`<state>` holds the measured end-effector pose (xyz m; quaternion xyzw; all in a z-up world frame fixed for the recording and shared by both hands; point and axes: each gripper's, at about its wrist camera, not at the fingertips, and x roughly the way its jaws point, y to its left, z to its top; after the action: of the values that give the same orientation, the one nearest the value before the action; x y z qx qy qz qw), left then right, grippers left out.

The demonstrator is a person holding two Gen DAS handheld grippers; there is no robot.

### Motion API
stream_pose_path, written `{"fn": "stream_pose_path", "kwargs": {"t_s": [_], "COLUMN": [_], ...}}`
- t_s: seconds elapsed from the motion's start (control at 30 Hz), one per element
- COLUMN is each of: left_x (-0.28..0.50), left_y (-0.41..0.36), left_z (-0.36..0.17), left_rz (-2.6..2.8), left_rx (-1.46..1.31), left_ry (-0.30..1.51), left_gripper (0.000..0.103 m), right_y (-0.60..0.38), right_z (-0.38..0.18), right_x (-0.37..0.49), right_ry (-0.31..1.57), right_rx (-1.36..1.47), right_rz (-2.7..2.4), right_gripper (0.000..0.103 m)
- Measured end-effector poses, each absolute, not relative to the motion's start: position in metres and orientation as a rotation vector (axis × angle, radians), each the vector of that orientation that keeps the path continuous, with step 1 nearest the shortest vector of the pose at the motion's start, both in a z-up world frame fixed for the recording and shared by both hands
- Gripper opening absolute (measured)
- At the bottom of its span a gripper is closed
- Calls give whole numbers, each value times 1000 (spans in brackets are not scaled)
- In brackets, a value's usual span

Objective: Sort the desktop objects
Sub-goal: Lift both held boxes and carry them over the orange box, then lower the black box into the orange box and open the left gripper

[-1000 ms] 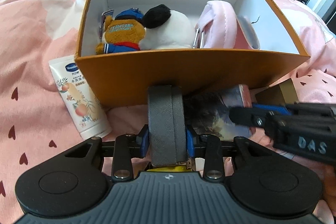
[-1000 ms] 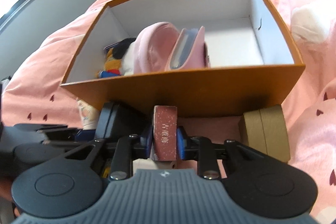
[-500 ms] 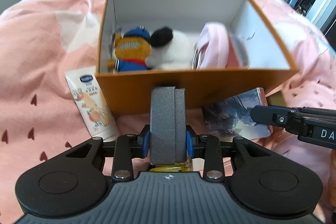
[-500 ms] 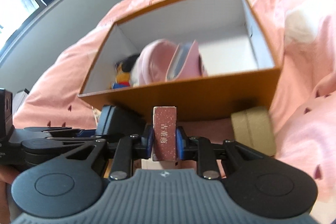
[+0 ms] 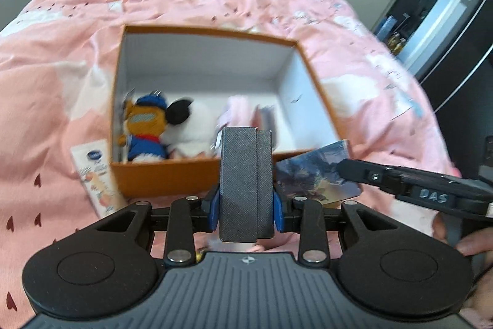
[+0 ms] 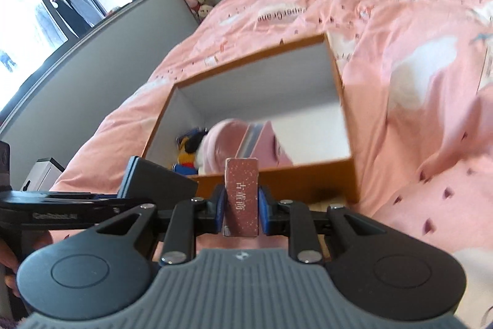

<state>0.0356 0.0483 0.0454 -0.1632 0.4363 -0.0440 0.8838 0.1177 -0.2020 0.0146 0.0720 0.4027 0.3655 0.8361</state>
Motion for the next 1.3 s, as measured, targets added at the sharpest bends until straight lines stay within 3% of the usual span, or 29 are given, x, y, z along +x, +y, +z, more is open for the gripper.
{"fn": "stream_pose_path", "kwargs": {"t_s": [0.47, 0.73, 1.3], "left_x": [81, 137, 165], "left_y": [25, 12, -16], "left_z": [89, 55, 7], "left_rz": [-208, -235, -80], "left_rx": [-316, -418, -284], "left_ry": [773, 861, 998], "left_gripper": [38, 38, 38], "right_y": [-230, -223, -188], "right_z": [64, 64, 14], "right_x": [144, 172, 186], "right_ry": [696, 674, 744], "right_rx": [135, 142, 123], "right_rz": [703, 630, 544], "right_gripper": [24, 24, 24]}}
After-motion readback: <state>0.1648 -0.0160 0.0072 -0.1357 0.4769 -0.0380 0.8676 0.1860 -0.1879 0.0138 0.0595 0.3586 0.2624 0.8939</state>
